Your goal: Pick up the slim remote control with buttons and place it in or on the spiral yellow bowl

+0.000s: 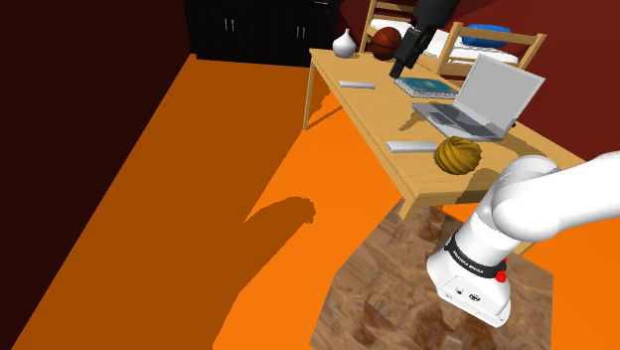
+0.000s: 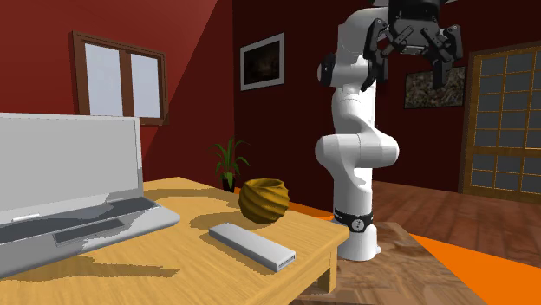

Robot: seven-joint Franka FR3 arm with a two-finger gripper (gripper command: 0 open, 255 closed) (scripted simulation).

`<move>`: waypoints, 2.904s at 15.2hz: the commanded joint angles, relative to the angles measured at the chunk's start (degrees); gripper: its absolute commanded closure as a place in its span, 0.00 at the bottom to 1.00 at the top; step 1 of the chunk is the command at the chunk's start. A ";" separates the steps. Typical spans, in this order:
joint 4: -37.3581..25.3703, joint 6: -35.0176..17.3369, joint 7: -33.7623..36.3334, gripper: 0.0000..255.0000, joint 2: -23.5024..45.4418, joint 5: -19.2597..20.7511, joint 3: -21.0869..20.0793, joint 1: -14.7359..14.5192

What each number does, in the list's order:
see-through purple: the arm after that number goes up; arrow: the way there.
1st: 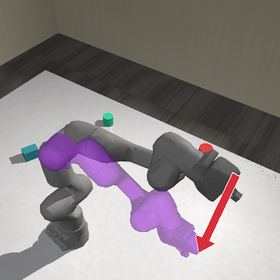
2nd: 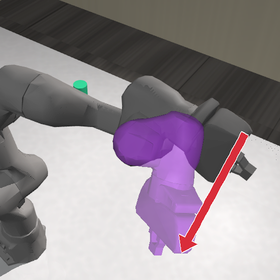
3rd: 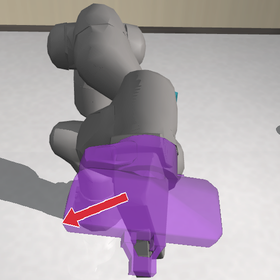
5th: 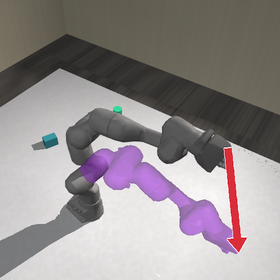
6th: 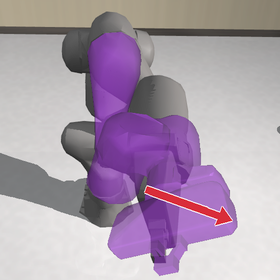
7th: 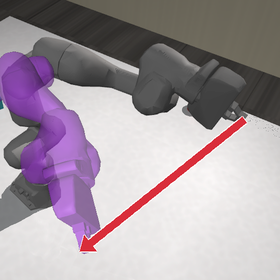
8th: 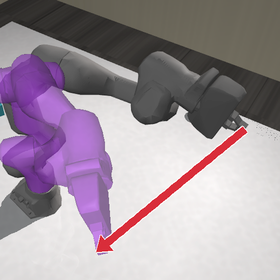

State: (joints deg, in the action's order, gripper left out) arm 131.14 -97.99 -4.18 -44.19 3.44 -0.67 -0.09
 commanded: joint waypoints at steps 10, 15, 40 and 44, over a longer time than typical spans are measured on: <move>12.88 -6.36 -18.18 0.00 -4.41 6.20 11.78 0.08; 17.11 -10.60 -28.62 0.00 -3.41 10.82 19.26 0.90; 17.45 -38.31 -66.60 0.00 25.95 17.38 52.32 -6.38; 17.45 -38.31 -66.60 0.00 25.96 17.38 52.32 -6.38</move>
State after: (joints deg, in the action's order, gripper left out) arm 148.58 -136.25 -70.77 -18.27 20.84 51.63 -6.45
